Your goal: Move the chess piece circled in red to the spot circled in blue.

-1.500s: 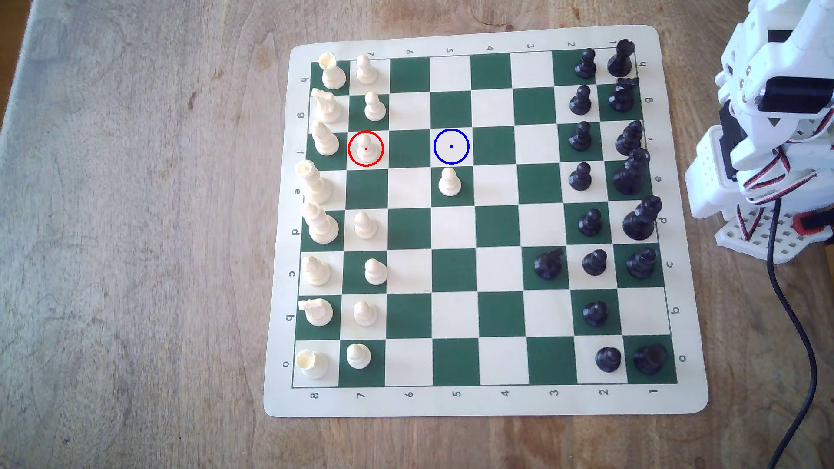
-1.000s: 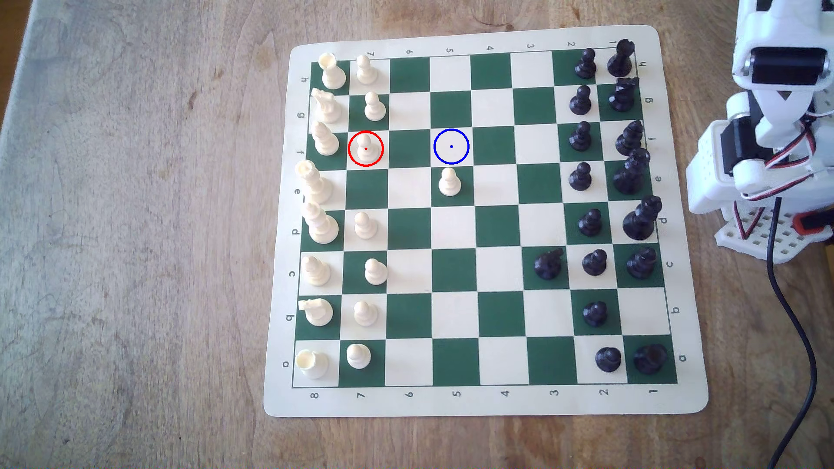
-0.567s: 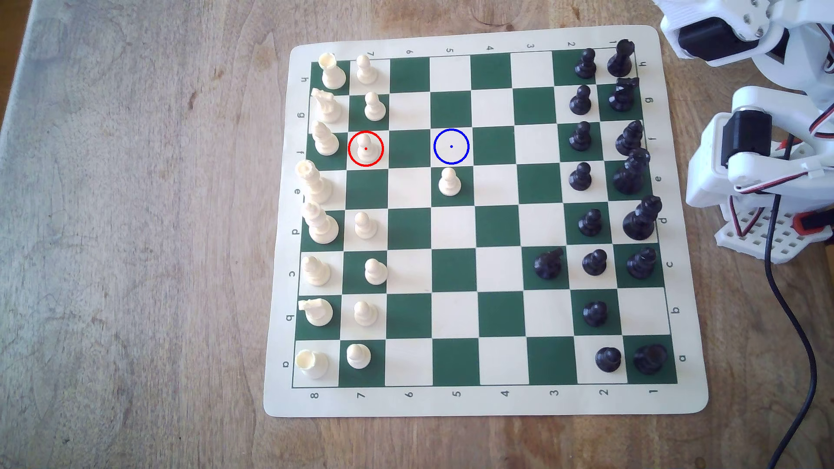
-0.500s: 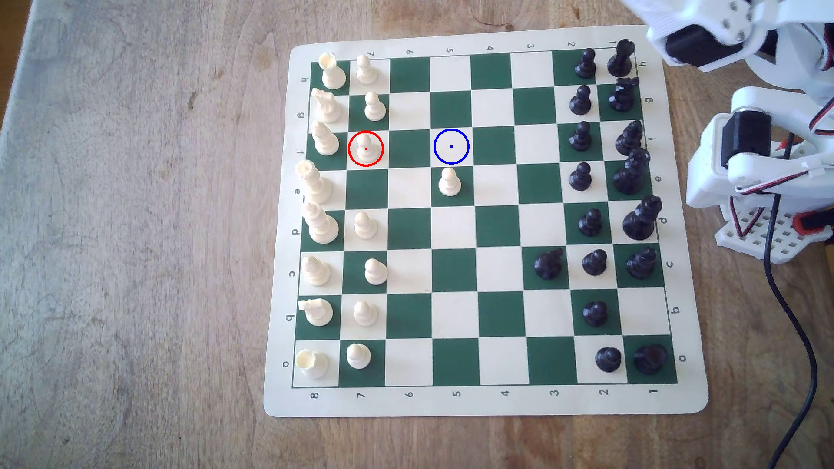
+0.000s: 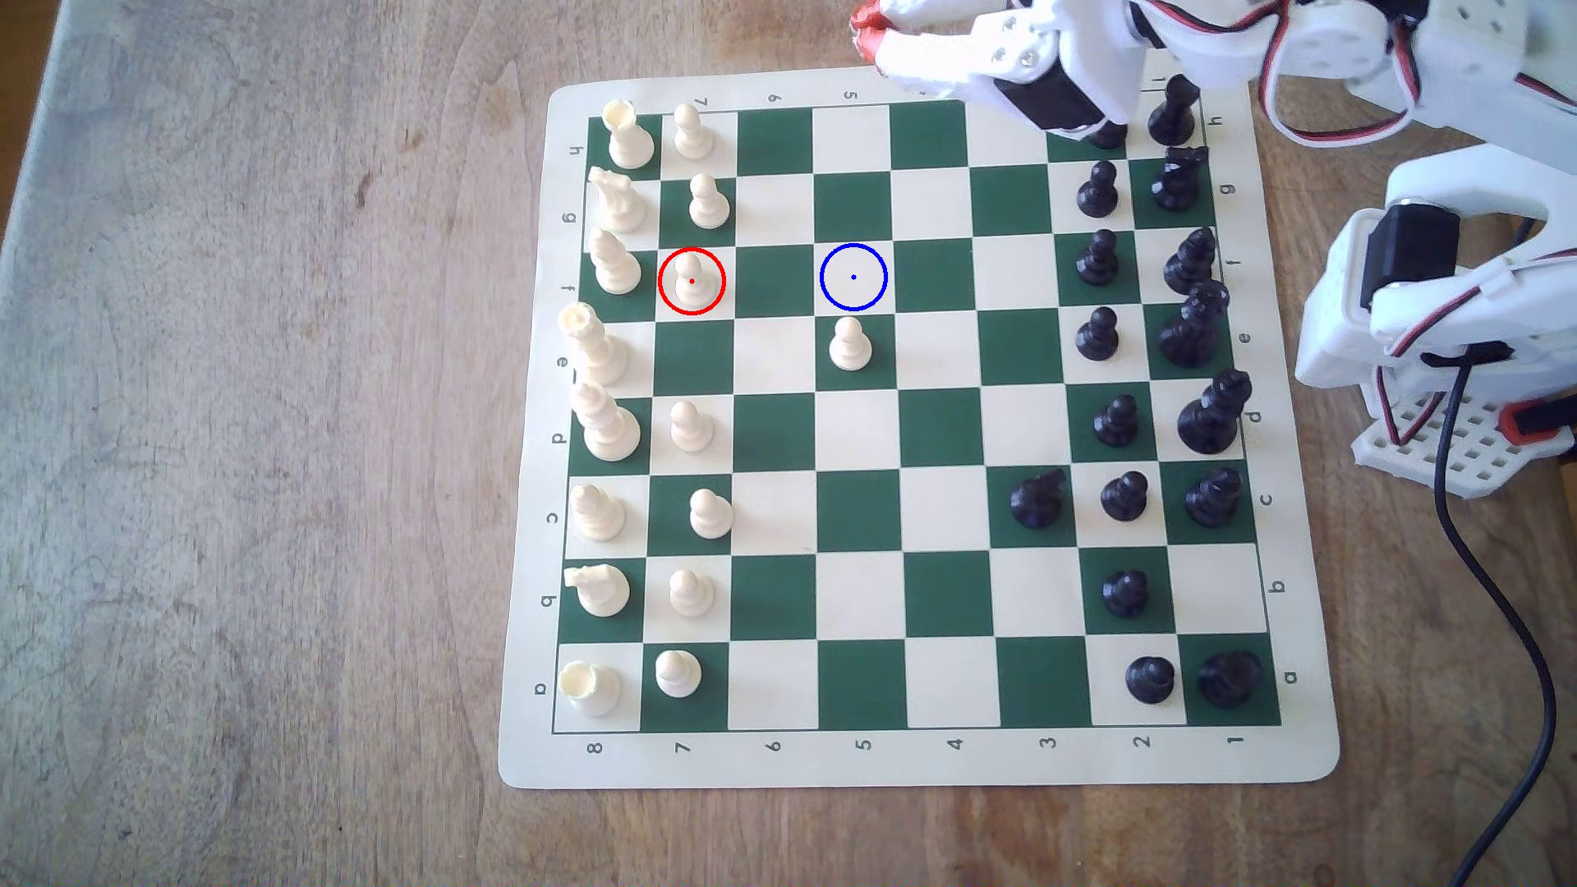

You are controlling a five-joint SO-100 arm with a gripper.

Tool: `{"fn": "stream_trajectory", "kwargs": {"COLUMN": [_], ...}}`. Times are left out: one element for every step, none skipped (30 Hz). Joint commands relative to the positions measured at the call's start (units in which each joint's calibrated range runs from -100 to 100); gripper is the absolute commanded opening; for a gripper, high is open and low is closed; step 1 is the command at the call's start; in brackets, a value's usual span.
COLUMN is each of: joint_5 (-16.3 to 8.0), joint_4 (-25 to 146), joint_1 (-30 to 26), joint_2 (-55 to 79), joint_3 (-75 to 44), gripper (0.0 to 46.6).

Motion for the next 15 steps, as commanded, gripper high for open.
{"fn": "stream_trajectory", "kwargs": {"joint_5": [-3.52, -4.35, -4.88, -5.52, -6.3, -6.69, -7.03, -7.33, -7.86, -8.64, -9.28, -9.77, -10.16, -10.94, -11.33], "joint_4": [8.02, 9.17, 10.07, 10.89, 11.46, 11.54, 12.03, 12.77, 13.75, 15.8, 16.29, 16.46, 16.46, 16.46, 16.37], "joint_1": [-0.56, -0.79, -1.02, -1.34, -1.73, -2.04, -2.2, -2.35, -2.51, -2.51, -2.59, -2.67, -2.82, -3.21, -3.45], "joint_2": [9.16, 10.61, 11.71, 13.07, 15.36, 16.63, 18.08, 19.6, 21.98, 26.23, 28.09, 29.62, 30.98, 32.93, 34.04], "joint_3": [-17.55, -19.18, -20.54, -22.08, -23.98, -25.16, -26.43, -28.06, -30.51, -35.13, -37.04, -38.4, -39.3, -40.21, -40.66], "gripper": [0.5, 0.5, 0.5, 0.5, 0.5, 0.5, 0.5, 0.5, 0.5, 0.5, 0.5, 0.5, 0.5, 0.5, 0.5]}}
